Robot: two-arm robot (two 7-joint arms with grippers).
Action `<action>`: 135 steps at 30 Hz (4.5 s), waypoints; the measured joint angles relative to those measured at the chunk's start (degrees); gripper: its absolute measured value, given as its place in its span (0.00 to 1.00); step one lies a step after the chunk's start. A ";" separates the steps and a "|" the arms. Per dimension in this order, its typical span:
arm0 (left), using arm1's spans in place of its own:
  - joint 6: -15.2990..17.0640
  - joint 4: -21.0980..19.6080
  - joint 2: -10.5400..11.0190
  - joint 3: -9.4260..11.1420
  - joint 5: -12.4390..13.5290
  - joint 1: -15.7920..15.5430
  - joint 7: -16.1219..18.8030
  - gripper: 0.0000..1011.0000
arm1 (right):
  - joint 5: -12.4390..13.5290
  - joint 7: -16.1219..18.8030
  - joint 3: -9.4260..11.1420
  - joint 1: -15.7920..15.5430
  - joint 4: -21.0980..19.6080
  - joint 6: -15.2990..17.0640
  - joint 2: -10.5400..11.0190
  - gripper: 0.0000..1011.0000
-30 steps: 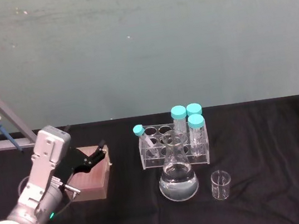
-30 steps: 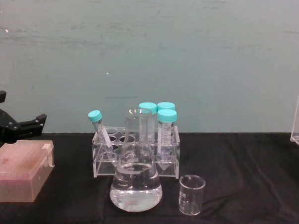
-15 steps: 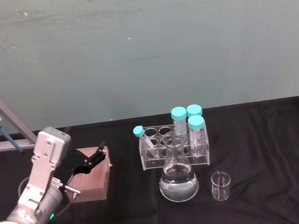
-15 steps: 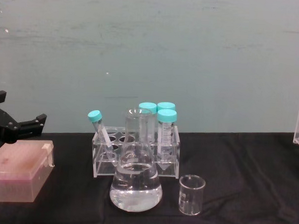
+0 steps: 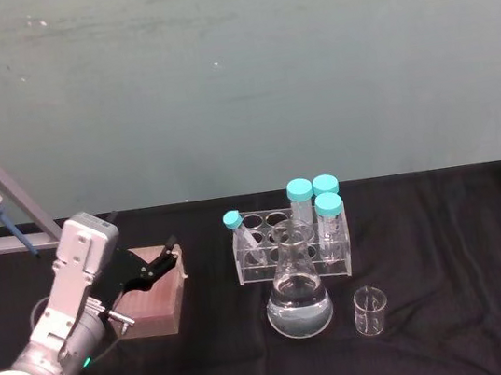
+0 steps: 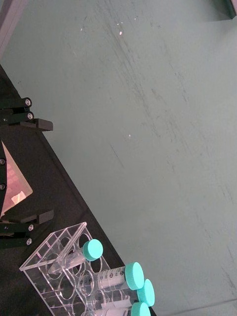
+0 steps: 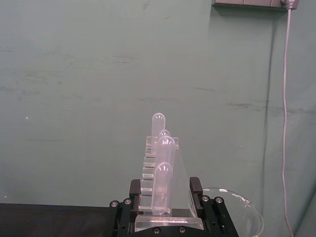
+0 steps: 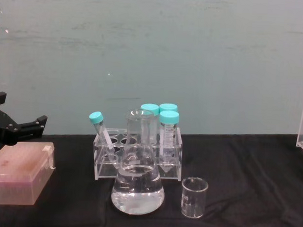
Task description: Place the experimental apparatus aside using one hand.
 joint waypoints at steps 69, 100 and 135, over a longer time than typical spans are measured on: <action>0.00 0.00 0.00 0.00 0.00 0.00 0.00 0.99 | 0.29 -0.36 -0.03 0.16 0.50 0.83 -0.01 0.60; 0.00 0.00 0.00 0.00 0.00 0.00 0.00 0.99 | 0.25 -0.42 -0.06 0.09 0.46 0.82 0.01 0.99; 0.00 0.00 0.00 0.00 0.00 0.00 0.00 0.99 | -5.47 -4.43 -0.13 -5.85 -10.03 -0.64 -1.91 0.99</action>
